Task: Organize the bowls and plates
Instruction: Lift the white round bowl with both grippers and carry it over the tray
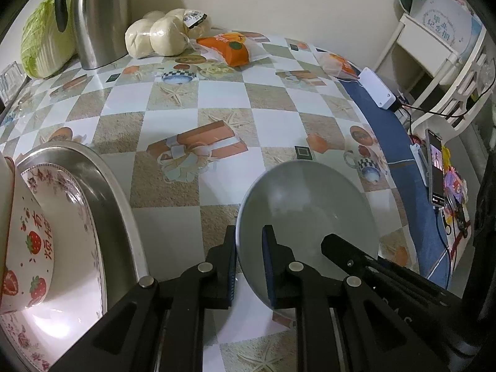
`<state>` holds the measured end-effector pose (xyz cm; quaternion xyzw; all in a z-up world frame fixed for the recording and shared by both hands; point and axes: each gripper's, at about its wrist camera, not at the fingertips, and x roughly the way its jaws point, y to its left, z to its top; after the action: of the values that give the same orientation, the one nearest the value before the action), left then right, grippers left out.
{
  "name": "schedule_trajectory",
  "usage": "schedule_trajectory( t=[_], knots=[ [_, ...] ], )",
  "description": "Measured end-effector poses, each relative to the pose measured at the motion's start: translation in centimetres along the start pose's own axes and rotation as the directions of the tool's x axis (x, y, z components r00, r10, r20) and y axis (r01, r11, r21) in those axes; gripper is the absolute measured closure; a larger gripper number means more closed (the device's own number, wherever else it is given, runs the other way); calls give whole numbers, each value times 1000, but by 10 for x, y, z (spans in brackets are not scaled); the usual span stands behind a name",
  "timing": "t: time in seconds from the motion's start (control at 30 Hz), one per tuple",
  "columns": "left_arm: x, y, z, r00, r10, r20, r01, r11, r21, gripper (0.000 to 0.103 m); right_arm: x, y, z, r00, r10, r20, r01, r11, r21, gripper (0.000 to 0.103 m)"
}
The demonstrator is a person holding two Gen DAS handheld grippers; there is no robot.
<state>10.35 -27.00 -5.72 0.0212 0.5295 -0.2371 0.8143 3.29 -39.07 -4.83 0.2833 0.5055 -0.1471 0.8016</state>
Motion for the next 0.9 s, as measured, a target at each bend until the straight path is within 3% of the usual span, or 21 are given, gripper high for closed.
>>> schedule_trajectory(
  t=[0.3, 0.9],
  knots=[
    [-14, 1, 4, 999, -18, 31, 18, 1000, -5, 87, -8, 2, 1, 1000, 8, 10, -8, 1000, -2, 78],
    [-86, 13, 15, 983, -44, 181, 44, 999, 3, 87, -75, 44, 0, 987, 59, 151, -48, 996, -76, 78]
  ],
)
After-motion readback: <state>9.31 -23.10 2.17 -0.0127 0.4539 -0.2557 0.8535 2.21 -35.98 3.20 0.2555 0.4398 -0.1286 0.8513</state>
